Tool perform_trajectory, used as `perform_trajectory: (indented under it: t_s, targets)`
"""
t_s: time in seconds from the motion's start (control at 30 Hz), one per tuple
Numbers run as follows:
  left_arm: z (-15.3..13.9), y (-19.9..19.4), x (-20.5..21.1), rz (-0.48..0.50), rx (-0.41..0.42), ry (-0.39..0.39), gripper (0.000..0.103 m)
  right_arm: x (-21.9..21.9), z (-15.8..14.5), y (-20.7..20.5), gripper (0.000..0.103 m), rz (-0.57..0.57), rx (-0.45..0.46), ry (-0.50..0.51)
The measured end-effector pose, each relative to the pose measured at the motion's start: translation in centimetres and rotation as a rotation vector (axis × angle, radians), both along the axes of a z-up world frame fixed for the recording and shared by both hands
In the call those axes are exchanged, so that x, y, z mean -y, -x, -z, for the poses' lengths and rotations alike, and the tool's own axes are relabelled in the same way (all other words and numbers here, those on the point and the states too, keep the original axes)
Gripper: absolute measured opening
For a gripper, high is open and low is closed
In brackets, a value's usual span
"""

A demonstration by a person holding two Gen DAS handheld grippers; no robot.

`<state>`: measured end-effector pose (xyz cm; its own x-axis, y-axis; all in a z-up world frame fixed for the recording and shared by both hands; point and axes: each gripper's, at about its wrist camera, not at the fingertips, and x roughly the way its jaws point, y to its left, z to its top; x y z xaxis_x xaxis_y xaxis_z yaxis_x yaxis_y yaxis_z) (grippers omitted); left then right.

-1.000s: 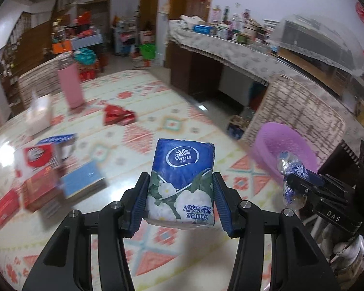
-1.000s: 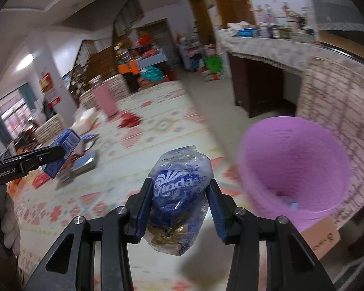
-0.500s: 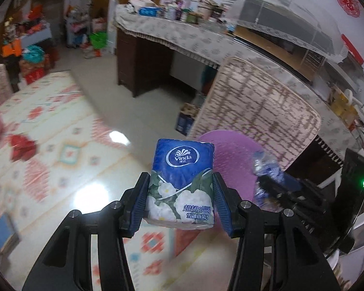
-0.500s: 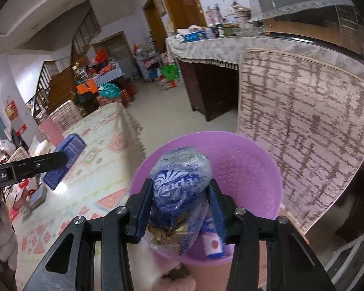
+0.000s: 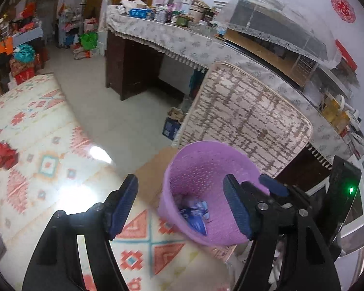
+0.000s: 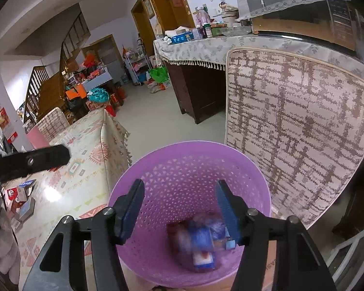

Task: Collect trash
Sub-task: 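Move both open tools back over the table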

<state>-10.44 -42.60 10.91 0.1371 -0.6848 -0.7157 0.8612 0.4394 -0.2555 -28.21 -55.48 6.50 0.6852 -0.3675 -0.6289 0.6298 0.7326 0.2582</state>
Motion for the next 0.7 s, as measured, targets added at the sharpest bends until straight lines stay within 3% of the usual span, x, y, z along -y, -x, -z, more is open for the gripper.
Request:
perform_trajectory:
  t_s: [0.1, 0.33, 0.53, 0.7]
  targets:
    - [-0.1, -0.4, -2.9, -0.052, 0.021, 0.005, 0.081, -1.0, -0.4, 0.1, 0.067, -0.012, 0.007, 0.002]
    - [0.1, -1.8, -11.3, -0.188, 0.048, 0.001, 0.082, -5.3, -1.4, -1.4, 0.070, -0.098, 0.003, 0.023]
    - [0.5, -4.2, -21.3, -0.329, 0.093, -0.035, 0.082, -10.7, -2.0, -3.7, 0.073, -0.205, 0.002, 0.041]
    - [1.7, -9.0, -32.2, -0.543, 0.107, -0.101, 0.082, -15.6, -1.9, -5.8, 0.074, -0.299, -0.015, 0.046]
